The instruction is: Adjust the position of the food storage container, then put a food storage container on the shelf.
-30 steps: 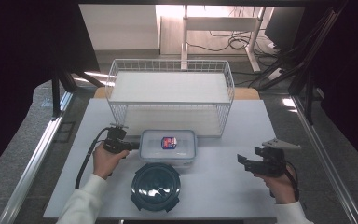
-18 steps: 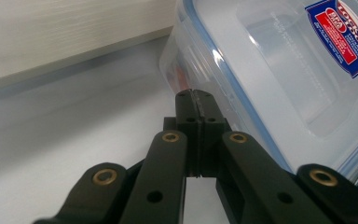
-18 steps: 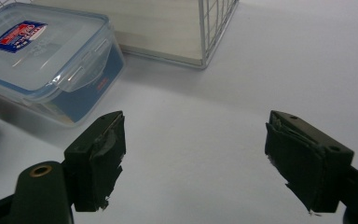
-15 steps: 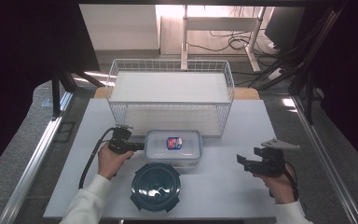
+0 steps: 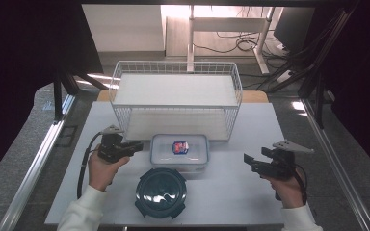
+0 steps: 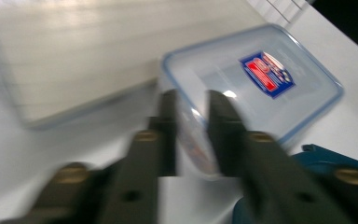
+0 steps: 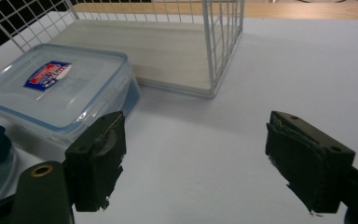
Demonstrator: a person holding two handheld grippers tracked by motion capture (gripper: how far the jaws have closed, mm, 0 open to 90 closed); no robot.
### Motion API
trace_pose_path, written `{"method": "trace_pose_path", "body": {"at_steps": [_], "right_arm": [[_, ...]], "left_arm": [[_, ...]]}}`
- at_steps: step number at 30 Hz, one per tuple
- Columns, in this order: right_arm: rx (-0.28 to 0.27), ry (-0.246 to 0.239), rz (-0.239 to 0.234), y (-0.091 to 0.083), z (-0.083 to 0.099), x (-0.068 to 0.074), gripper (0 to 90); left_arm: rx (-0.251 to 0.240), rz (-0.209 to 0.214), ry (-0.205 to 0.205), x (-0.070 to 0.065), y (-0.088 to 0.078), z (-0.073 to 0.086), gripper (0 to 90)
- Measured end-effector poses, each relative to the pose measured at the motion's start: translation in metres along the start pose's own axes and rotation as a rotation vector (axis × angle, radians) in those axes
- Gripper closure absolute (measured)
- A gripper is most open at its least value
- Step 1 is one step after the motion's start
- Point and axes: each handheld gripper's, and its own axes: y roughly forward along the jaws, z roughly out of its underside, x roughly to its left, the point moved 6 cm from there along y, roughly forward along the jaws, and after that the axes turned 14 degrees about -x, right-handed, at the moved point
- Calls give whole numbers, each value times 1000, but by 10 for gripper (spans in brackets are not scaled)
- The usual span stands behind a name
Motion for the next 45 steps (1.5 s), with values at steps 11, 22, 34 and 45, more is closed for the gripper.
{"method": "trace_pose_path", "body": {"at_steps": [11, 22, 34, 45], "right_arm": [[27, -28, -51, 3, 7, 13, 201], [25, -32, -73, 4, 6, 21, 200], [54, 31, -179, 23, 5, 48, 157], [136, 106, -274, 63, 9, 79, 86]], "left_arm": [[0, 19, -50, -9, -26, -8, 242], [3, 23, -75, -10, -30, -5, 174], [8, 71, -131, -9, -22, -4, 114], [43, 151, -240, -6, 9, -4, 110]]}}
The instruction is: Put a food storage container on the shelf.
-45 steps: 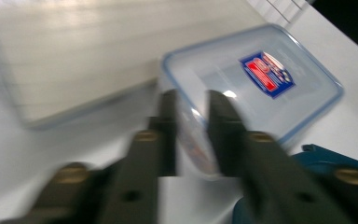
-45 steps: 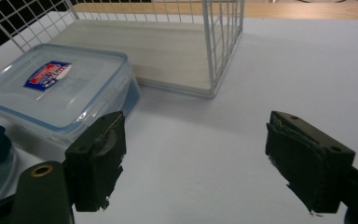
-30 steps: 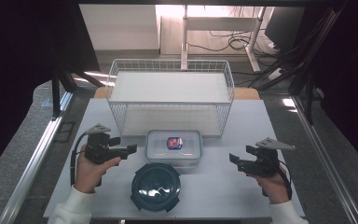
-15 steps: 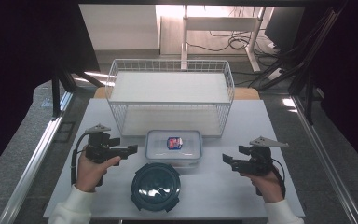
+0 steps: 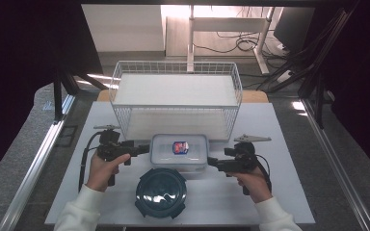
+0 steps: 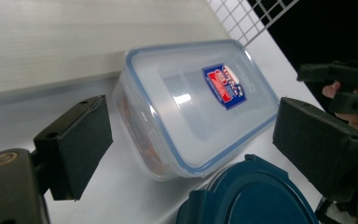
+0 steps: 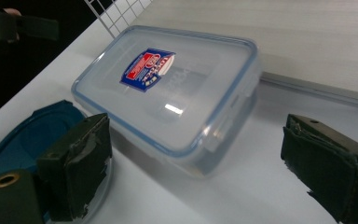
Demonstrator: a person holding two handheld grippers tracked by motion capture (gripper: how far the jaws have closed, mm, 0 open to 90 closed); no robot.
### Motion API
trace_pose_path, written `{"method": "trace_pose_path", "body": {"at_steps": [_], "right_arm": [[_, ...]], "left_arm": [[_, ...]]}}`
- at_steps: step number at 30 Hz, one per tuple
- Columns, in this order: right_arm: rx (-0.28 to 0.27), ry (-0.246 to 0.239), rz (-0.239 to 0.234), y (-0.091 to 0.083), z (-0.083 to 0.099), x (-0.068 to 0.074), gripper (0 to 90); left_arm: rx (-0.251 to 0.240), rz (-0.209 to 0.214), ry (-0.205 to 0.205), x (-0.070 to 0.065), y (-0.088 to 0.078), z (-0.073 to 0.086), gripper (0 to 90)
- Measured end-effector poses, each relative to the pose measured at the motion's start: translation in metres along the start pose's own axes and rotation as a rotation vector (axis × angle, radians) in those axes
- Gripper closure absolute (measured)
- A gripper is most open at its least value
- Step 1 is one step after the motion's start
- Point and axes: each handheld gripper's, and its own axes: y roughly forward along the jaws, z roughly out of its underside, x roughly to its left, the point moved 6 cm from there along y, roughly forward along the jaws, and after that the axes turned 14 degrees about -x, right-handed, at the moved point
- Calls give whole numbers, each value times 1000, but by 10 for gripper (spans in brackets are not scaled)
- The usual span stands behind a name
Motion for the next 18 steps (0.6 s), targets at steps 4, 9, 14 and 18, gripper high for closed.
{"method": "trace_pose_path", "body": {"at_steps": [4, 9, 14, 18], "right_arm": [[6, 55, -17, 14, -3, -3, 85], [33, 93, -28, 29, -3, -10, 83], [47, 140, -28, 42, 2, -16, 83], [60, 169, -31, 51, 5, -21, 83]], "left_arm": [[22, -5, -20, 7, 10, 0, 110], [46, -7, -61, 19, 21, 3, 110], [78, 7, -86, 27, 33, 10, 115], [73, 7, -113, 31, 42, 14, 131]]}}
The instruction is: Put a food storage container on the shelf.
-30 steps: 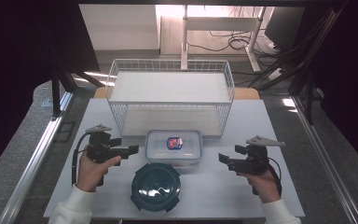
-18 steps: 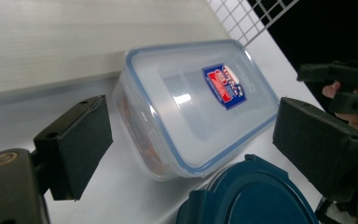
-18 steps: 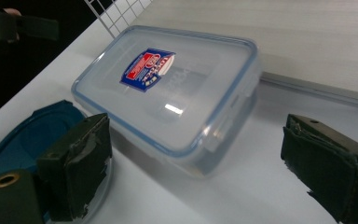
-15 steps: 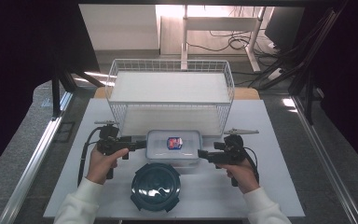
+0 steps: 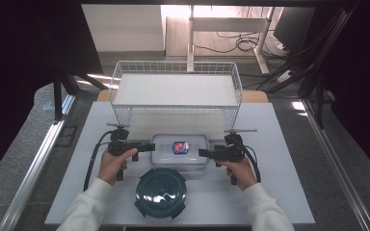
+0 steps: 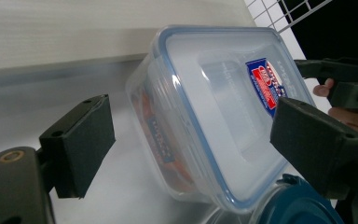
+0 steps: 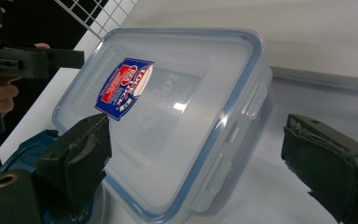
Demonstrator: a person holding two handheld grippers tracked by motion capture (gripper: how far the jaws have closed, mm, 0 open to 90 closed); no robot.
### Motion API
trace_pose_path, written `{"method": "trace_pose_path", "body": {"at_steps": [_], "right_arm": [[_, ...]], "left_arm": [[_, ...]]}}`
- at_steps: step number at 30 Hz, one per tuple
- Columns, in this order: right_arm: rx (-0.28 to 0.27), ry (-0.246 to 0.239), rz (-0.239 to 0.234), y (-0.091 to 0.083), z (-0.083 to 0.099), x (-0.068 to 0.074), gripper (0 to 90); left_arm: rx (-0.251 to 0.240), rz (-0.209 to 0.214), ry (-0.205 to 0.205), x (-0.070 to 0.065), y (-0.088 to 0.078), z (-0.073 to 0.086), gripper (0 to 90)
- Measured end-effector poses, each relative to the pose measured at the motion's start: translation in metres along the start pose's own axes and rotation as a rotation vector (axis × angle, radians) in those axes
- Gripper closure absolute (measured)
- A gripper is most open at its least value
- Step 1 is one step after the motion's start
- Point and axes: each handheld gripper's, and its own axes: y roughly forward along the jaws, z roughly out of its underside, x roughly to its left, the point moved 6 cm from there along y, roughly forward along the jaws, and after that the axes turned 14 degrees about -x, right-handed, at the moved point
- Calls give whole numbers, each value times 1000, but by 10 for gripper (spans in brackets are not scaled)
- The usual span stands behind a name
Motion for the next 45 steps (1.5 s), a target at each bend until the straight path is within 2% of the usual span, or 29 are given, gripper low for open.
{"method": "trace_pose_path", "body": {"at_steps": [6, 7, 12, 14, 17, 21, 24, 26, 30, 31, 37, 45], "right_arm": [[18, 34, -13, 9, 4, -3, 83], [21, 42, -15, 11, 5, -3, 83], [35, 80, -23, 17, 9, -5, 85], [40, 87, -29, 19, 11, -5, 88], [53, 101, -37, 22, 14, -5, 109], [60, 127, -44, 23, 15, -6, 151], [60, 173, -42, 21, 14, -8, 197], [61, 196, -37, 20, 13, -9, 220], [47, 220, -36, 15, 11, -12, 308], [39, 244, -41, 15, 10, -13, 322], [17, 280, -36, 12, 10, -15, 358], [-1, 323, -40, 7, 7, -15, 428]], "left_arm": [[41, 27, -16, 2, 13, 7, 127], [51, 38, -44, 2, 18, 10, 127], [69, 64, -70, 2, 24, 15, 143], [77, 61, -93, 3, 25, 18, 147], [77, 91, -126, 4, 27, 20, 167], [85, 128, -148, 2, 27, 22, 229], [94, 125, -160, 3, 26, 23, 241], [89, 116, -183, 4, 24, 21, 271], [64, 91, -193, 3, 19, 17, 381], [62, 91, -195, 3, 19, 18, 382], [55, 71, -214, 1, 18, 17, 389], [29, 67, -201, -1, 14, 15, 428]]}}
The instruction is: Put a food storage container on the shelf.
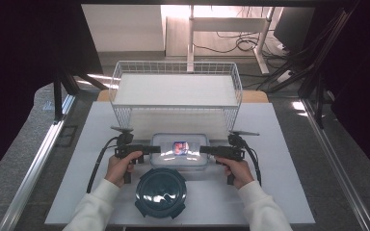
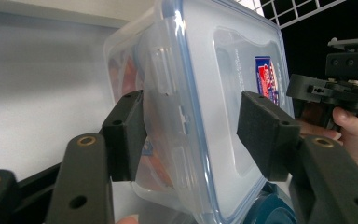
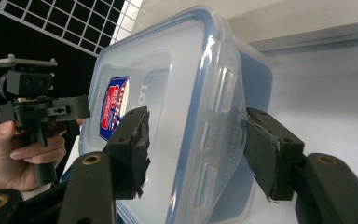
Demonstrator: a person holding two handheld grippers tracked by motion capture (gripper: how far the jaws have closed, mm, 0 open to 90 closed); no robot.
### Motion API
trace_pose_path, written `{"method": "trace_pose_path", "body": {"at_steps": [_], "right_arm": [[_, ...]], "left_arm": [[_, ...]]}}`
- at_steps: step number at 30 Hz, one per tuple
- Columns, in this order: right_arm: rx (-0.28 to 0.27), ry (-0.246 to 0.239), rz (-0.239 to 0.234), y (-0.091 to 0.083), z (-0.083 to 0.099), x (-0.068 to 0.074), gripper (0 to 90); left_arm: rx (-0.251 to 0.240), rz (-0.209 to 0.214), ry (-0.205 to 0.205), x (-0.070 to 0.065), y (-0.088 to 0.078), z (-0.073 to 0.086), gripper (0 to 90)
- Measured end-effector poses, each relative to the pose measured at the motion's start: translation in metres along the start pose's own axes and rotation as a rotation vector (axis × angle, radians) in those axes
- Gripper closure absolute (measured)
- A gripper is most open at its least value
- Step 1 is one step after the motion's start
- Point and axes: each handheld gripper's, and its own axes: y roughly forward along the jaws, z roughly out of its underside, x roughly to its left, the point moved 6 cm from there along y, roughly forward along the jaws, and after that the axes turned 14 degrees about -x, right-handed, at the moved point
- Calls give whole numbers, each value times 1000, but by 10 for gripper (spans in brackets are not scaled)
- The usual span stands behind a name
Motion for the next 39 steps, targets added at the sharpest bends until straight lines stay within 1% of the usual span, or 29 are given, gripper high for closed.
{"method": "trace_pose_path", "body": {"at_steps": [3, 7, 9, 10, 14, 16, 17, 19, 24, 25, 26, 27, 29, 32, 33, 39], "right_arm": [[-19, -6, -5, -2, -1, 1, 447], [-39, -16, -5, -4, -4, 3, 457], [-42, -25, -5, -4, -4, 4, 459], [-47, -26, -6, -4, -4, 5, 461], [-61, -60, -12, -5, -6, 11, 468], [-72, -73, -14, -6, -7, 14, 468], [-75, -82, -17, -6, -8, 14, 468], [-83, -90, -25, -7, -10, 18, 468], [-96, -101, -44, -9, -12, 24, 468], [-96, -101, -44, -9, -12, 24, 468], [-103, -104, -51, -10, -13, 26, 468], [-104, -105, -52, -11, -13, 26, 468], [-110, -111, -58, -12, -14, 29, 468], [-117, -136, -61, -16, -17, 34, 468], [-121, -149, -64, -17, -19, 37, 468], [-137, -188, -71, -24, -23, 48, 468]], "left_arm": [[-13, 16, -6, -1, -2, -3, 454], [-7, 17, 17, -4, -3, -5, 469], [-7, 18, 23, -4, -4, -5, 470], [-14, 22, 18, -5, -4, -6, 472], [-30, 33, 34, -5, -6, -9, 474], [-42, 40, 49, -6, -8, -11, 474], [-45, 46, 59, -7, -10, -13, 476], [-54, 52, 62, -9, -12, -15, 480], [-64, 53, 97, -16, -18, -20, 484], [-64, 53, 97, -16, -18, -20, 485], [-63, 53, 111, -18, -20, -21, 485], [-63, 53, 111, -18, -20, -21, 485], [-63, 58, 134, -23, -23, -23, 485], [-72, 69, 151, -28, -26, -25, 485], [-76, 70, 150, -29, -27, -26, 486], [-88, 86, 174, -39, -34, -27, 486]]}}
